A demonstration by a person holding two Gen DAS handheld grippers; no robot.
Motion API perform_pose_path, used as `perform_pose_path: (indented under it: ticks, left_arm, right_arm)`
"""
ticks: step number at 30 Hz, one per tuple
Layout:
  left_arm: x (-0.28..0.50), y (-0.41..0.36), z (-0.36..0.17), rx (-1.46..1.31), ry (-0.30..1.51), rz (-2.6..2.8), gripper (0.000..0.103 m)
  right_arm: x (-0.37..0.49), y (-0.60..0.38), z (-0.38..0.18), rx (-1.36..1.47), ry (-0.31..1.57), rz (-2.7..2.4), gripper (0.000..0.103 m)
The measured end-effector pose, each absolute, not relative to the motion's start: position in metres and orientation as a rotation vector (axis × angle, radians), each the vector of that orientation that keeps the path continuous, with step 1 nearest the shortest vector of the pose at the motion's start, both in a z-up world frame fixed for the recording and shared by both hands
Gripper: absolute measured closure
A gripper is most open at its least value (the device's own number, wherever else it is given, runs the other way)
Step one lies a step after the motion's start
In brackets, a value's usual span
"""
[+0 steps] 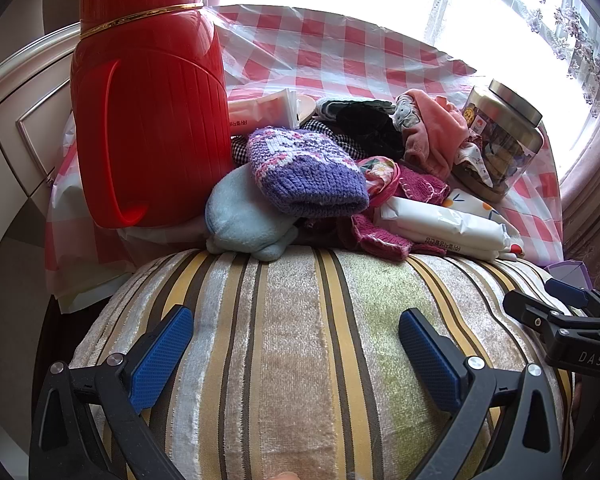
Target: Organize soft objects
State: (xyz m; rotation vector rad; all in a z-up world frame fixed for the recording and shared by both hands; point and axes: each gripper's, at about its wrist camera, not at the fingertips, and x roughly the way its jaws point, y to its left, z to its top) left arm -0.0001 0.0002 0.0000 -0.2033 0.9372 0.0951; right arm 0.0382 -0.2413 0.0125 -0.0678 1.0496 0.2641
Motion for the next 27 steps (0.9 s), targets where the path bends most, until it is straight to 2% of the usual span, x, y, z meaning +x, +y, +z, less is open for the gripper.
perform_pose_path:
  ticks: [7,27]
  left_arm:
    - [0.0001,0.0002,-0.0002,-0.206,0.94,0.102,0.0]
    - [0.0004,0.0019,0.0021,-0.201,0.944,0.106,0.0]
  right_arm:
    - [0.0433,-0.2443,0.0133,-0.073,1.097,0.314,0.0]
    - [0.043,-0.2443,0.0131,-0.071,1.086,0.306,0.0]
